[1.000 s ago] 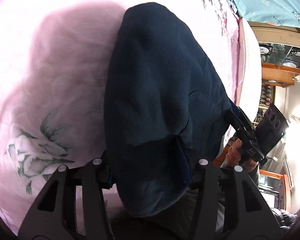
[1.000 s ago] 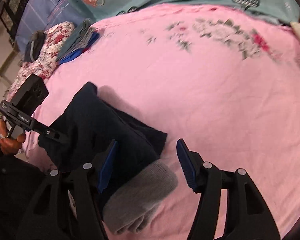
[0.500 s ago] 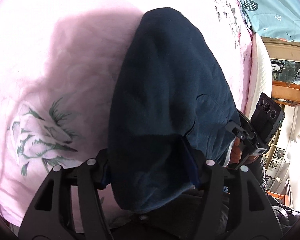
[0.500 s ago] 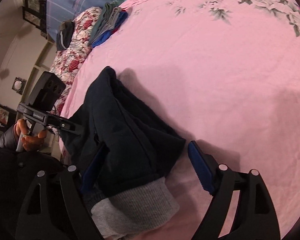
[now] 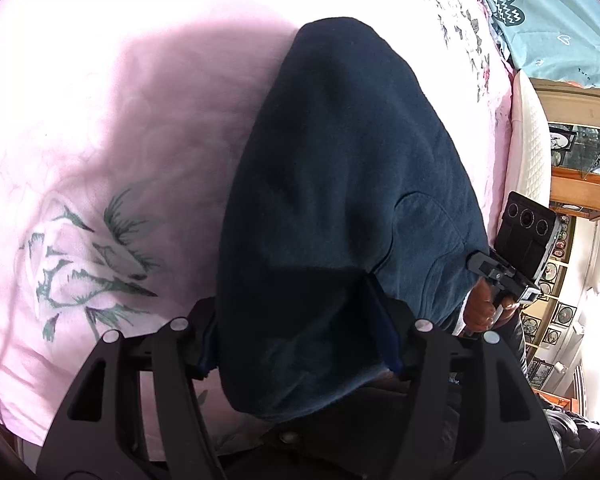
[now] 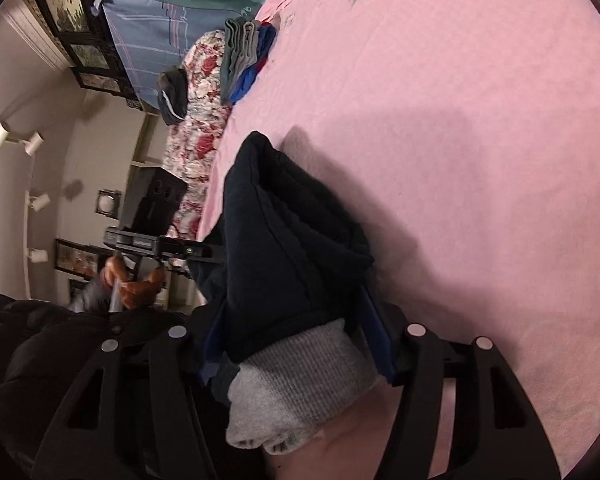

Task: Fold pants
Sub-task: 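Lift the folded bundle with both tools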

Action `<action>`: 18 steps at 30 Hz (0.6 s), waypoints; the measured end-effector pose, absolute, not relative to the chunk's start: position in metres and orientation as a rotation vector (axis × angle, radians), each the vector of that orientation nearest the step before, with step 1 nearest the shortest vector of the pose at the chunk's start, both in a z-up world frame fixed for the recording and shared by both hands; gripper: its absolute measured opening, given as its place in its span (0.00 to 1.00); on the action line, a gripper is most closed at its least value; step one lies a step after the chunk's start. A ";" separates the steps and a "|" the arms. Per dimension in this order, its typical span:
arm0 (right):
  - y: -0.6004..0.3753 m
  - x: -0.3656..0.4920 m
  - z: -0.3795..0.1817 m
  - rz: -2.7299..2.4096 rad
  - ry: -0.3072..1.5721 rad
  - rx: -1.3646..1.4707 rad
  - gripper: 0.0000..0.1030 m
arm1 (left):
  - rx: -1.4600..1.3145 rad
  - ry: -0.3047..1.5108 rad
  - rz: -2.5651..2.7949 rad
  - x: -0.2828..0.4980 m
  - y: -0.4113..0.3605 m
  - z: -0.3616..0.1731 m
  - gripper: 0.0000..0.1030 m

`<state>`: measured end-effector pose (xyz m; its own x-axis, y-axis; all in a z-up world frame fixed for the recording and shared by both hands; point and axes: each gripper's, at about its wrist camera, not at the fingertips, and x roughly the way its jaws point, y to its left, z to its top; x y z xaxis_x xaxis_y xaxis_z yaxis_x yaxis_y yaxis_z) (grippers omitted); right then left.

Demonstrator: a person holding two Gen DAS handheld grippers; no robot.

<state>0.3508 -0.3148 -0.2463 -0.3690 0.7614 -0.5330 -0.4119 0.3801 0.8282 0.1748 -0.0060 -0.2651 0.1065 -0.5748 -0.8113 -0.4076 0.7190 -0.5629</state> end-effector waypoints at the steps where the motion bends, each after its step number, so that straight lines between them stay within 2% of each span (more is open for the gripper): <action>1: -0.309 0.348 -0.246 1.250 1.471 0.293 0.64 | -0.843 1.515 -0.144 0.175 -0.006 -0.266 0.61; 2: -0.302 0.343 -0.243 1.239 1.436 0.261 0.68 | -0.843 1.516 -0.142 0.177 -0.008 -0.266 0.61; 4: -0.301 0.338 -0.242 1.216 1.412 0.257 0.70 | -0.841 1.520 -0.143 0.178 -0.008 -0.267 0.61; 8: -0.311 0.334 -0.241 1.163 1.400 0.268 0.47 | -0.842 1.517 -0.157 0.179 -0.009 -0.266 0.62; 11: -0.308 0.325 -0.229 1.133 1.337 0.206 0.41 | -0.807 1.508 -0.172 0.178 -0.011 -0.263 0.60; 13: -0.307 0.317 -0.219 1.107 1.284 0.157 0.40 | -0.787 1.490 -0.198 0.178 -0.012 -0.258 0.47; 16: -0.306 0.307 -0.205 1.080 1.207 0.104 0.37 | -0.724 1.453 -0.231 0.177 -0.015 -0.246 0.35; 18: -0.304 0.299 -0.197 1.060 1.162 0.062 0.37 | -0.683 1.433 -0.246 0.175 -0.018 -0.239 0.32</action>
<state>0.2987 -0.3040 -0.1967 -0.0013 0.7025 -0.7116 -0.6440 0.5438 0.5381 0.1751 -0.0177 -0.2390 0.1520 -0.5457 -0.8241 -0.2393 0.7887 -0.5663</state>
